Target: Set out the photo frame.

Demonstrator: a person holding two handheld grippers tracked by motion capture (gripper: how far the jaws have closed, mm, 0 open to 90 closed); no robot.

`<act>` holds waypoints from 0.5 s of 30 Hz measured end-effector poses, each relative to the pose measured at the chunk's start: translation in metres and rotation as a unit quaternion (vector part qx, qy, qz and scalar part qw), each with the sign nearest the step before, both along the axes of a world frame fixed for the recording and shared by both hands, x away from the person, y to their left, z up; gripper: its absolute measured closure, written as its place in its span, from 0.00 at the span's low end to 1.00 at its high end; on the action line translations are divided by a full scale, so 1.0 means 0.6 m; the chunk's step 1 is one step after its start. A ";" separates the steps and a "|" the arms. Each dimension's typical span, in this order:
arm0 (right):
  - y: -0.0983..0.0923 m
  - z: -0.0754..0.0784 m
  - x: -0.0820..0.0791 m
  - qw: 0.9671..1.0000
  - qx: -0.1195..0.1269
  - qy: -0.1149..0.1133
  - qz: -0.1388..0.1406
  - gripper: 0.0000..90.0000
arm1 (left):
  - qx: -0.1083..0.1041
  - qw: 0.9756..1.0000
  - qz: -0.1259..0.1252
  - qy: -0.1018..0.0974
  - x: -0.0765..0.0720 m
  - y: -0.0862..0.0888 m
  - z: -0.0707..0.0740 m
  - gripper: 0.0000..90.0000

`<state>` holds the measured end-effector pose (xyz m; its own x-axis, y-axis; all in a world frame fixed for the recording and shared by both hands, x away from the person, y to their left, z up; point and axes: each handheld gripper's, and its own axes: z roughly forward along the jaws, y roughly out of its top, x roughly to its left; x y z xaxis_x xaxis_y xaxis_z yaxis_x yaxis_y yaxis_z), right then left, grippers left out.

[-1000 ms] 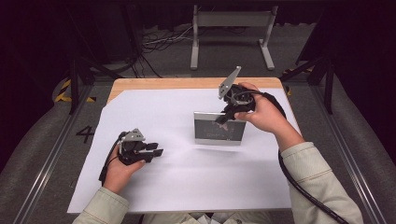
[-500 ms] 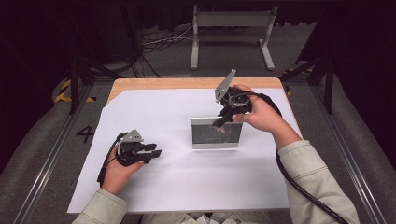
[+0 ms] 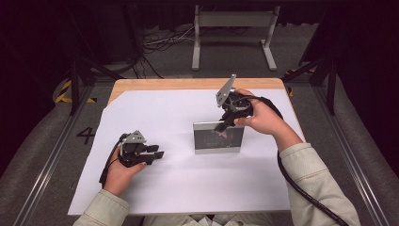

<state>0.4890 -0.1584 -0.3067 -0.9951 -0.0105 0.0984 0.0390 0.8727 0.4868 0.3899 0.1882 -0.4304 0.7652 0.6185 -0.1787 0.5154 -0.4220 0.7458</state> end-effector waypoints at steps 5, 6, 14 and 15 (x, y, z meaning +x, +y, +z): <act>-0.003 -0.002 0.000 1.000 0.000 -0.001 -0.002 0.93 | 0.000 1.000 -0.001 0.000 0.001 -0.002 -0.001 0.68; -0.005 -0.002 0.001 1.000 -0.001 -0.001 -0.003 0.93 | 0.000 1.000 -0.001 0.000 0.000 -0.002 -0.001 0.68; -0.007 -0.004 0.003 1.000 0.003 -0.015 -0.019 0.90 | 0.001 1.000 -0.001 0.000 0.000 -0.003 -0.001 0.68; -0.008 -0.004 0.004 1.000 0.006 -0.018 -0.021 0.89 | 0.001 1.000 -0.001 0.000 0.000 -0.003 -0.001 0.68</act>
<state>0.4917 -0.1630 -0.3092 -0.9976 0.0301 0.0623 0.0573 0.8645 0.4993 0.3900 0.1867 -0.4309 0.7669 0.6165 -0.1782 0.5145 -0.4247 0.7450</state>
